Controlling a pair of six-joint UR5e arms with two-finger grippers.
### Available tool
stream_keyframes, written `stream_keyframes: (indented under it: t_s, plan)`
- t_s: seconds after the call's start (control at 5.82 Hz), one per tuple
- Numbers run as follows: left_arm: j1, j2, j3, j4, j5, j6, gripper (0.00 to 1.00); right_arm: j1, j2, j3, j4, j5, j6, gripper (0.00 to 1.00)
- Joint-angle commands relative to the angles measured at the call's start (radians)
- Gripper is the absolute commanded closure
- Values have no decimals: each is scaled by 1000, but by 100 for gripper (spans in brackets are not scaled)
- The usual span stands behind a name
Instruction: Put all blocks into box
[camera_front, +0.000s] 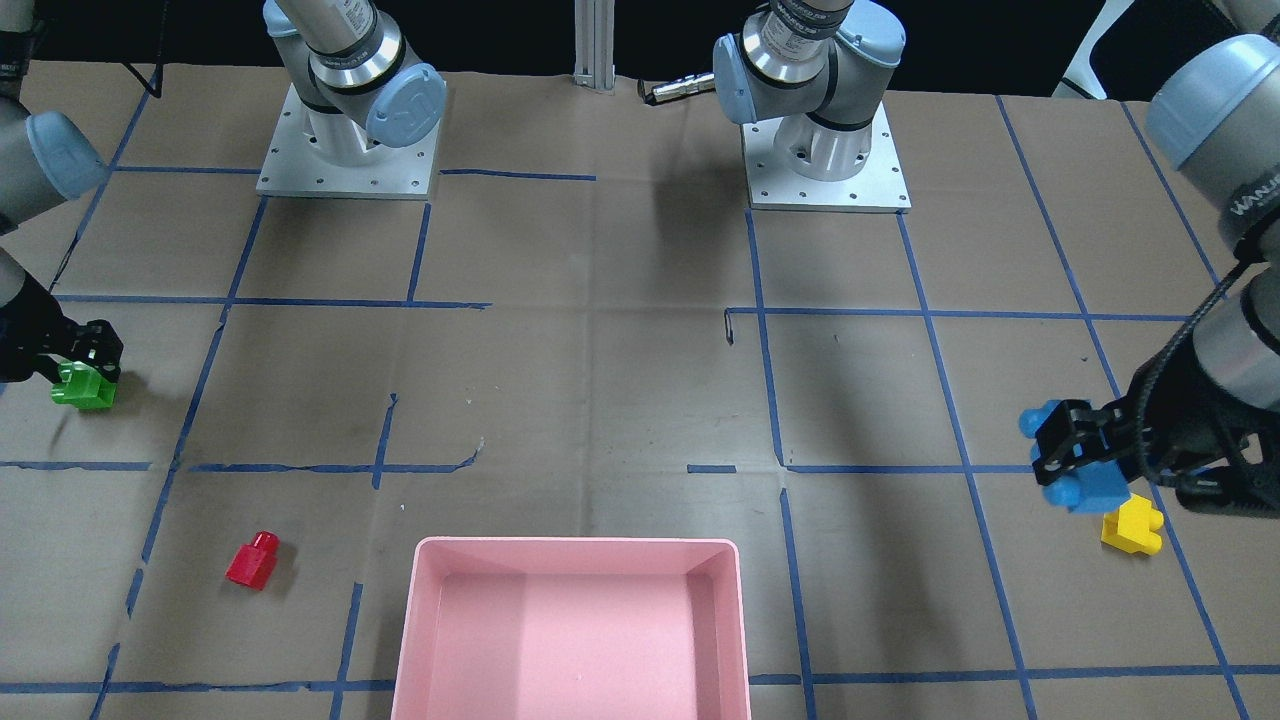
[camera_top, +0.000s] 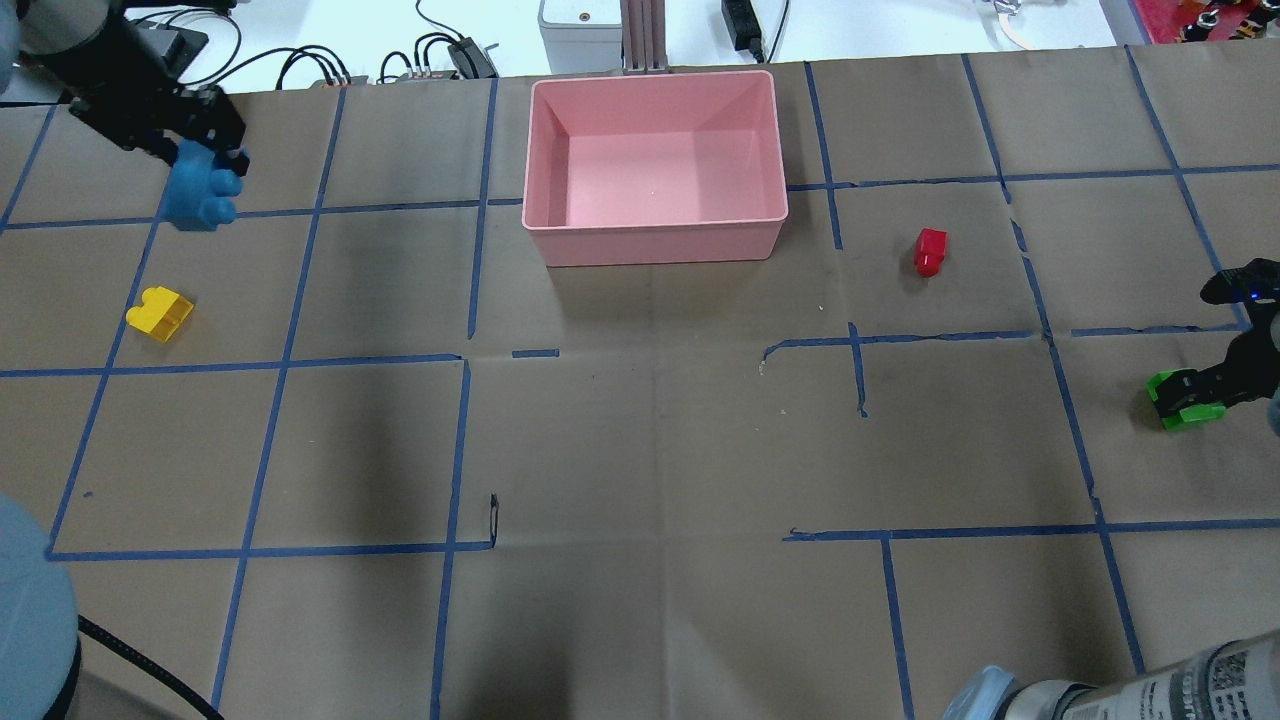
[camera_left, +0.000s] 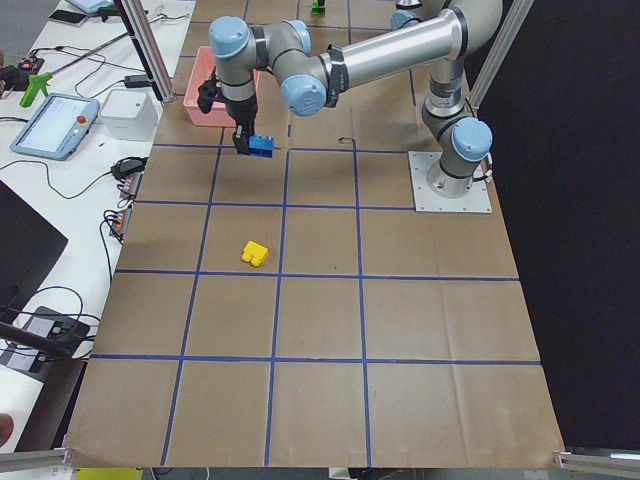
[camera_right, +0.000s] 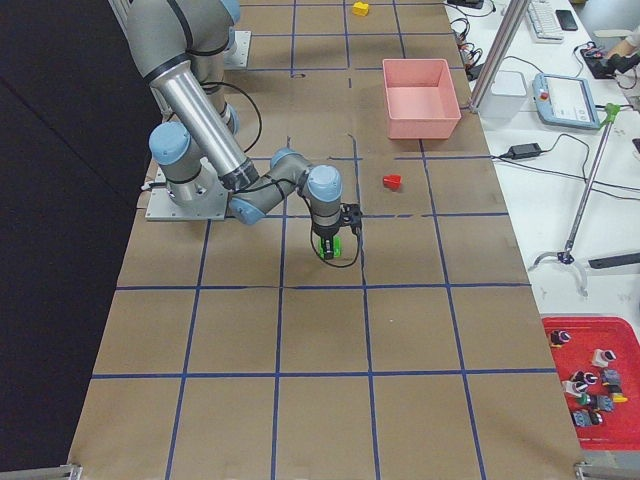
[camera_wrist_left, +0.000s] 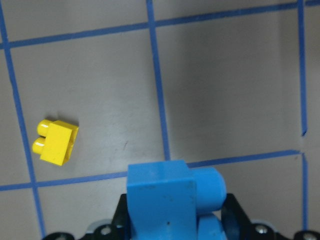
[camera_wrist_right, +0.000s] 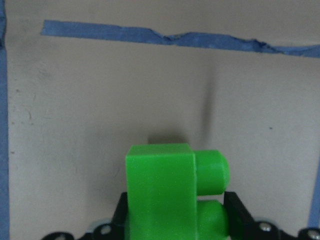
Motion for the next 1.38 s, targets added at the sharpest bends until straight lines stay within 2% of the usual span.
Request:
stream_keyframes:
  t_s: [0.0,0.17,0.34,0.52,0.69,0.86,1.03,1.2]
  plan:
    - [-234,-146,222,-17,-35,-392,85,7,-115,-46,132,14,0,97]
    - [-324,-228,325,-12,-35,-560,85,13,-153,-98,175,96,0,97]
    - [-379,-315,394,6,-27,-665,85,18,-172,-144,175,264,-9,97]
    - [-407,-410,416,97,-20,-701,84,47,-178,-217,279,306,-8,97]
    - [-410,-473,415,174,-18,-701,83,132,-172,-318,337,307,3,97]
    - [-412,-491,407,182,-18,-701,75,218,-155,-400,339,307,-7,98]
    - [-416,-494,407,181,-15,-703,27,286,-131,-440,338,307,-11,98]
    - [-420,-476,406,169,-12,-704,7,343,-108,-468,339,307,-8,99]
